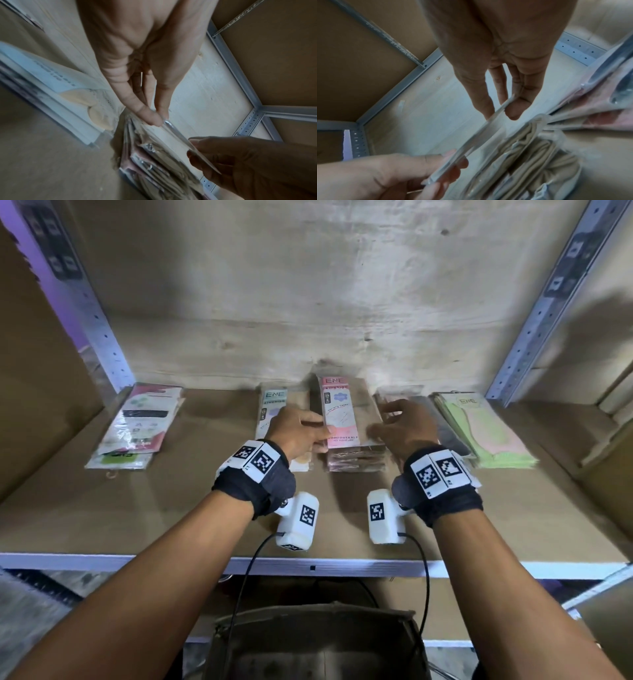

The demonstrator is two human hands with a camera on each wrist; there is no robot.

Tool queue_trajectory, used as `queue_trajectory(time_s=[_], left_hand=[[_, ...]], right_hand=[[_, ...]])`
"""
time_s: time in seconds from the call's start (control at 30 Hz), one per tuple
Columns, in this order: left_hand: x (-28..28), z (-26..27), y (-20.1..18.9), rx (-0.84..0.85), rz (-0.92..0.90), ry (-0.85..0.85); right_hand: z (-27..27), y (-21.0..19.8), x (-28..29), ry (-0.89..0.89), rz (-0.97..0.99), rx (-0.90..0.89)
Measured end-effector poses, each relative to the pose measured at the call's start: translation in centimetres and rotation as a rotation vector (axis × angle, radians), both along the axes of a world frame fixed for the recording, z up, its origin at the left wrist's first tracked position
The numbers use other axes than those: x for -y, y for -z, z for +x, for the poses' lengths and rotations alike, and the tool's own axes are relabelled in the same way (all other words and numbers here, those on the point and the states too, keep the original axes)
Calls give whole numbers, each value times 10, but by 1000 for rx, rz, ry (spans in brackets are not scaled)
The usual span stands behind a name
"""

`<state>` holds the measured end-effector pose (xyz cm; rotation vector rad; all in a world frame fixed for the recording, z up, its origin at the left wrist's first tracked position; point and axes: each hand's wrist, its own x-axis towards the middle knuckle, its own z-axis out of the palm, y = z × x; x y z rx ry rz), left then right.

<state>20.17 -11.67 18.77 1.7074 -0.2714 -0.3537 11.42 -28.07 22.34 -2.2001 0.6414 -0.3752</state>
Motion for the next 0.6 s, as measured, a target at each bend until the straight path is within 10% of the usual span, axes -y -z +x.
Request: queue_trajectory(time_s=[0.6], left_hand=[[10, 6, 11, 141, 157, 82]], right_hand=[[13, 13, 10, -6, -135, -161]])
